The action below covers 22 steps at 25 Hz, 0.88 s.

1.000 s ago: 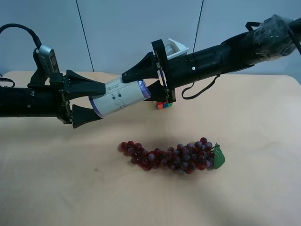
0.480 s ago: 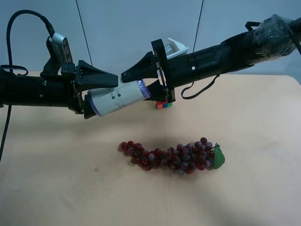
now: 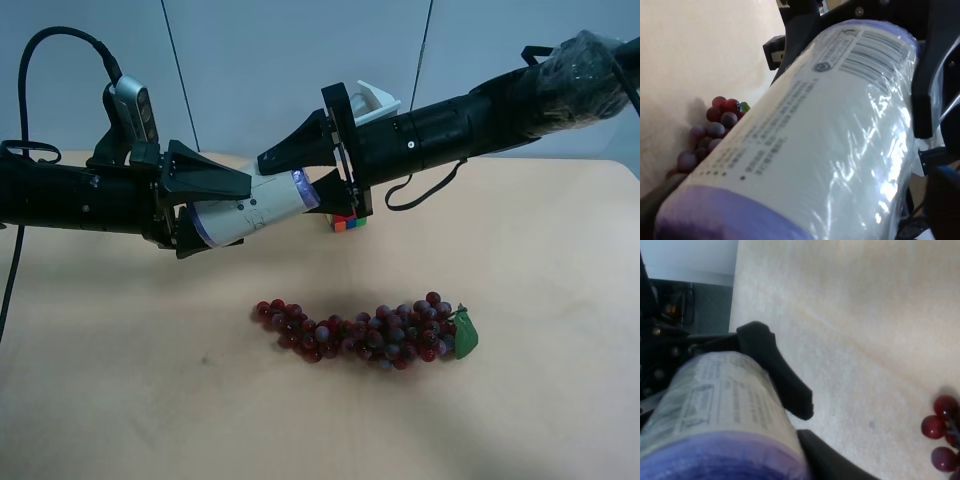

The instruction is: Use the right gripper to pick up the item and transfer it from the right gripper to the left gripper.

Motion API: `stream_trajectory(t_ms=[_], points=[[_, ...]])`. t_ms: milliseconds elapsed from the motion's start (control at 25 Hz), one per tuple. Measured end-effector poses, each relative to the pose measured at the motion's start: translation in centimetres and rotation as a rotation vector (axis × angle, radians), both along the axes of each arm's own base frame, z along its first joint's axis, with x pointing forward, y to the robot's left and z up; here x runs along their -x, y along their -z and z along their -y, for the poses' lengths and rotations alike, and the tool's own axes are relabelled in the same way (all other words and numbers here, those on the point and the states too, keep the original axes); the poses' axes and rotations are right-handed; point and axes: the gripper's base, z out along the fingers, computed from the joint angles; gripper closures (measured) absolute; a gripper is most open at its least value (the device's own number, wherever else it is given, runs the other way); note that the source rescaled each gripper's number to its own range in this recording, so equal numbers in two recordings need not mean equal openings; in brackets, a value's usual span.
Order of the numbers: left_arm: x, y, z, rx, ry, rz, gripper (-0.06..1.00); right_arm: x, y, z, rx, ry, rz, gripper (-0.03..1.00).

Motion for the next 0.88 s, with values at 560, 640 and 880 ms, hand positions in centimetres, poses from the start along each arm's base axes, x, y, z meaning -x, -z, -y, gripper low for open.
stream_trajectory(t_ms=[560, 640, 880], points=[[-0.08, -0.10, 0.01, 0.020, -0.021, -0.043, 0.69, -0.14, -0.19, -0.01, -0.018, 0.011, 0.017, 0.97], [-0.07, -0.12, 0.02, 0.023, -0.021, -0.049, 0.69, -0.15, -0.20, -0.02, -0.019, 0.012, 0.019, 0.97], [-0.06, -0.13, 0.02, 0.025, -0.022, -0.054, 0.69, -0.16, -0.21, -0.02, -0.020, 0.012, 0.020, 0.97]])
